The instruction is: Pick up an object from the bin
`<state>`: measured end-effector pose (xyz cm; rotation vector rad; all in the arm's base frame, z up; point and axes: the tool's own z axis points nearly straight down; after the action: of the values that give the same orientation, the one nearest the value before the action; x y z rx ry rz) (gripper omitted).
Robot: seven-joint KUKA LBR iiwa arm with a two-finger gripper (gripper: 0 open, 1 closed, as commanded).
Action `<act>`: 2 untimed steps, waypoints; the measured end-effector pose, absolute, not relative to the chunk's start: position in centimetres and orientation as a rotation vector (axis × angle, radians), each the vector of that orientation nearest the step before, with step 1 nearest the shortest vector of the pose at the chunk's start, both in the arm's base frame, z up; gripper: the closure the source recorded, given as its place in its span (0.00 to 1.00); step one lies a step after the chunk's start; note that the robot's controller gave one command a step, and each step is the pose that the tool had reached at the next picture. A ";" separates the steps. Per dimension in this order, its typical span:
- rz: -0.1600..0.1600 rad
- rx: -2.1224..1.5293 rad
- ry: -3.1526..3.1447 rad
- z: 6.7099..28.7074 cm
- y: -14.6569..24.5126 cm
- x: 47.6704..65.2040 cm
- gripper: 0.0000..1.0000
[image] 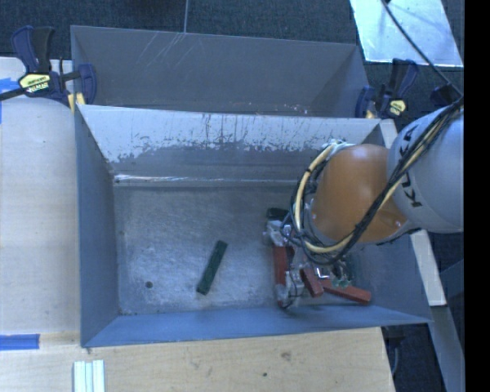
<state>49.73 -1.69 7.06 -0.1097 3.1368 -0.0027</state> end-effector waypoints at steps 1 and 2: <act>-0.002 -0.236 3.127 7.3 -5.2 52.3 0.00; -0.001 -0.863 3.018 7.0 -5.1 51.9 0.00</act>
Offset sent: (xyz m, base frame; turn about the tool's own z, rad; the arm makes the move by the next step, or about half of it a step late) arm 0.0245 -0.0328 0.0014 -0.0833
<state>51.86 -5.05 7.00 -0.8632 3.0177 -0.0006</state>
